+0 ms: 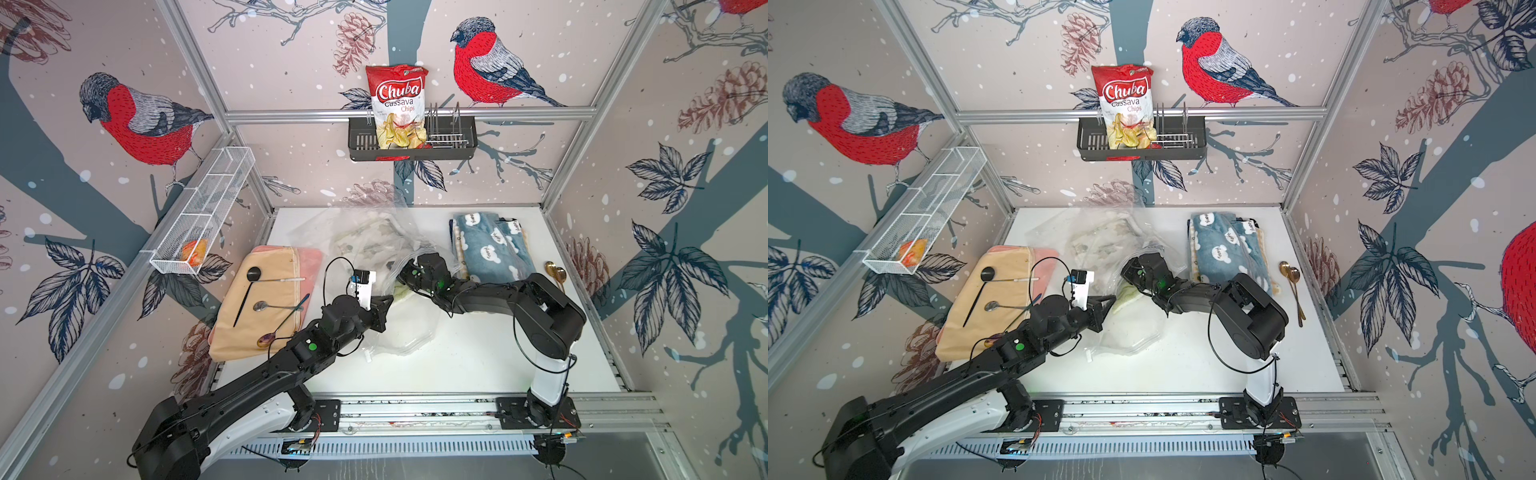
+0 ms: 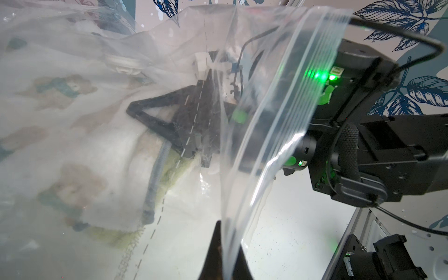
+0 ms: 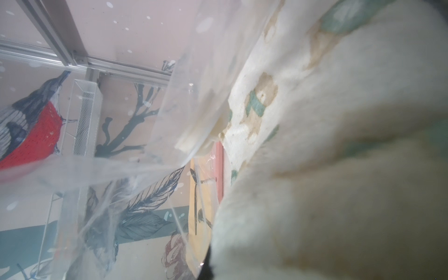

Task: Take the blanket out of the vacuum bag
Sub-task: Take out the blanket from the vacuum bag.

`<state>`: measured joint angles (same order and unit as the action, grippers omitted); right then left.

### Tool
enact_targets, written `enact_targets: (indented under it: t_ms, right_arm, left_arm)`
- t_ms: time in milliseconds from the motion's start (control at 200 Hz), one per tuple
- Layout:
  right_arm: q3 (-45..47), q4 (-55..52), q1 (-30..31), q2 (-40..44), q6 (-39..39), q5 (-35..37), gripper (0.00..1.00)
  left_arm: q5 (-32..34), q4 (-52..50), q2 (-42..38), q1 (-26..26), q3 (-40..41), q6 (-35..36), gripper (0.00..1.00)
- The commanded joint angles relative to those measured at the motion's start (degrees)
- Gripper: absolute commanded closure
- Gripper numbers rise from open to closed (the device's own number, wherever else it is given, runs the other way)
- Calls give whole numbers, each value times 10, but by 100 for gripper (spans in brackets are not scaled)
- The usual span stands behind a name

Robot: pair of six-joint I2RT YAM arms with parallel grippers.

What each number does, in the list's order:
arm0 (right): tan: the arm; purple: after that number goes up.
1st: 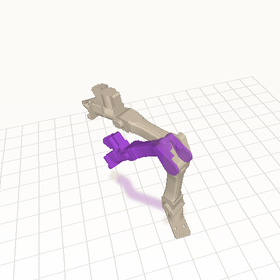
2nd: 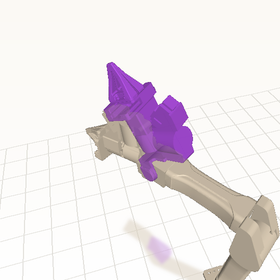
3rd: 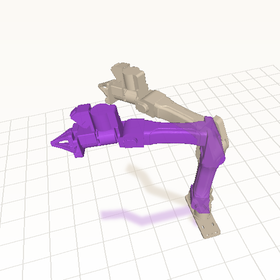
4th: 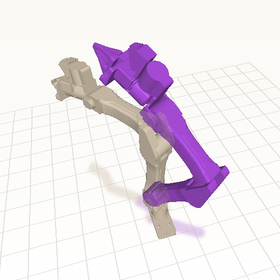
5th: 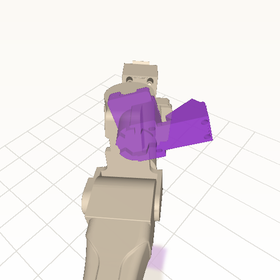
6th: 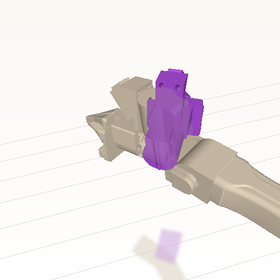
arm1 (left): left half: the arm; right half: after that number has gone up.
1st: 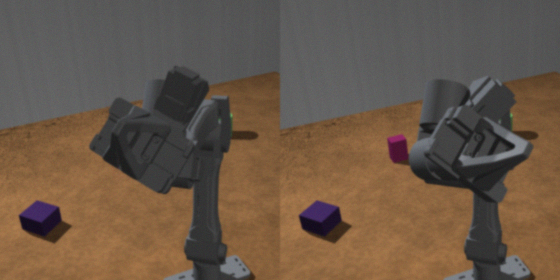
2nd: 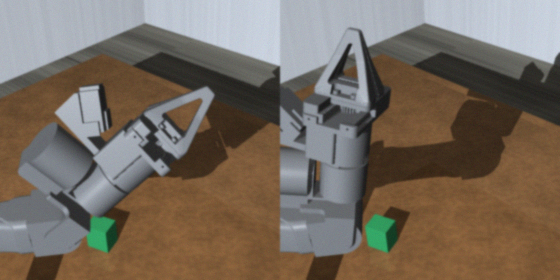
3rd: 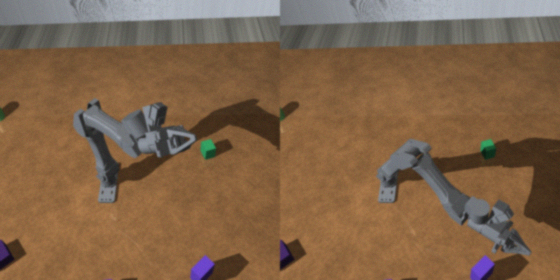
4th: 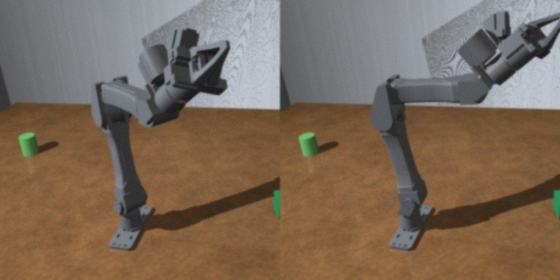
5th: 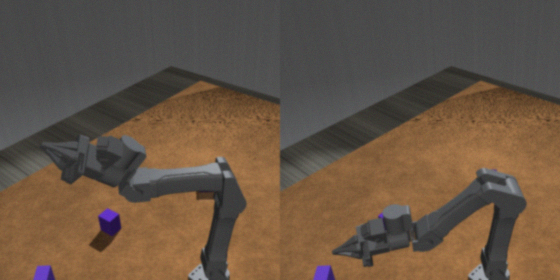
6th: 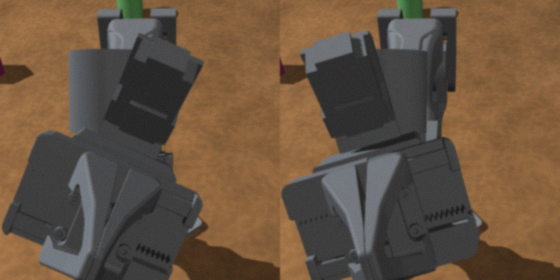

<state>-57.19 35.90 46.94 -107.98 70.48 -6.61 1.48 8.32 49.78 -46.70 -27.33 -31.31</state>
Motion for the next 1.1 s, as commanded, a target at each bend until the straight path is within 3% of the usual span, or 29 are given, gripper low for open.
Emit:
enact_targets:
  t_ms: [0, 170, 275, 340, 435, 650, 1096]
  right_arm:
    - [18, 27, 3, 14, 4, 0, 100]
    - [42, 22, -7, 7, 6, 5, 95]
    - [47, 19, -10, 1, 4, -5, 79]
    - [54, 18, -10, 2, 3, -6, 65]
    - [68, 14, -11, 6, -1, -7, 53]
    - [105, 10, -12, 24, -7, -6, 44]
    - [80, -32, -27, 1, -32, 11, 42]
  left_arm:
    - [2, 8, -1, 0, -1, 3, 100]
    - [-2, 9, 2, 0, -2, 3, 100]
    - [-2, 10, 3, 0, 0, 2, 100]
    - [-1, 10, 2, 0, -1, 2, 100]
    - [-1, 10, 1, 0, -1, 2, 100]
    - [-4, 15, 6, 0, 0, 2, 100]
    - [-5, 18, 11, 1, 1, 2, 100]
